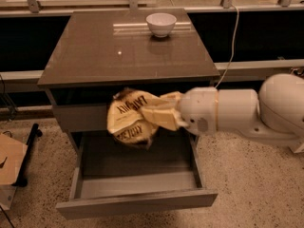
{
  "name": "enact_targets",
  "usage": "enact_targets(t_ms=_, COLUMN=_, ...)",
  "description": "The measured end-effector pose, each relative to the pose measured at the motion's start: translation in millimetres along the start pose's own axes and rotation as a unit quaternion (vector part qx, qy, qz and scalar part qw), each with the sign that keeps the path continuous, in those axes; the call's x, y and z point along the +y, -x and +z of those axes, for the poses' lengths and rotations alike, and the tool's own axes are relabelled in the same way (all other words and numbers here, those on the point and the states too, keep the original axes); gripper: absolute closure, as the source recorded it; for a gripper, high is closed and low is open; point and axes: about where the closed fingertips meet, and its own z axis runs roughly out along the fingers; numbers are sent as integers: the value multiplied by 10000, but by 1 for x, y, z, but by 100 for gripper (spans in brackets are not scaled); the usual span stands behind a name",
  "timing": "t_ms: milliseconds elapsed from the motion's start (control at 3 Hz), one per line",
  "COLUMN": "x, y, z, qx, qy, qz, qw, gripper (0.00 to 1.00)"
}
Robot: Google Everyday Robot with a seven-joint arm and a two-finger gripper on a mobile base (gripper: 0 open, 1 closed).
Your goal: Place brown chip bag into middle drawer
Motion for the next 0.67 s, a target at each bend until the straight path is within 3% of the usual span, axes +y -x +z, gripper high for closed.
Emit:
enact_targets(t_ms=333, x=24, y=-50, z=-36, qx=203, qy=-56, qz=651, qw=9977, gripper=100)
enact_targets(t_ms=667, x=12, y=-87, z=-48, qx=315, qy=-227, qz=1020, qw=9940, gripper=100)
